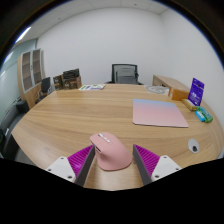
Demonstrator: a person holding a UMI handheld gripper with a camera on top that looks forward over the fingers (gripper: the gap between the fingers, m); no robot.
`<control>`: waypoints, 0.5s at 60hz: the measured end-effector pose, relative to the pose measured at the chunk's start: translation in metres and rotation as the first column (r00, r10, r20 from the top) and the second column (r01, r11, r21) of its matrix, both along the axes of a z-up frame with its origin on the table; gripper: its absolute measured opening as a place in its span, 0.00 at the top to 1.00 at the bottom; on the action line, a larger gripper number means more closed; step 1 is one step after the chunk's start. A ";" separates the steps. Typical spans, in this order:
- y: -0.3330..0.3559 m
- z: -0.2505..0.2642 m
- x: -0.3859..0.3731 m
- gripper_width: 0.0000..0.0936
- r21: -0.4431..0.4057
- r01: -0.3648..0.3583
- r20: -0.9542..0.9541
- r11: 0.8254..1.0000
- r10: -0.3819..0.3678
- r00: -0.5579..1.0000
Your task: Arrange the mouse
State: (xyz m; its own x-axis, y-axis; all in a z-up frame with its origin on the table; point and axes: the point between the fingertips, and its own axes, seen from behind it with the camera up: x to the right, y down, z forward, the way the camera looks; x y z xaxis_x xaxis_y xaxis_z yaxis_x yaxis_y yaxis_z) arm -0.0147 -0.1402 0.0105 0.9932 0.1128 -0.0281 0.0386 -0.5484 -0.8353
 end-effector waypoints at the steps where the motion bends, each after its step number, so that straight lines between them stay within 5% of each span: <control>1: 0.003 -0.001 -0.001 0.15 -0.004 -0.007 -0.006 1.000 0.007 1.000; 19: 0.055 -0.004 0.009 0.17 -0.003 -0.042 -0.003 0.999 0.042 0.999; 30: 0.069 -0.008 0.014 0.37 -0.015 -0.042 -0.045 0.999 0.041 0.998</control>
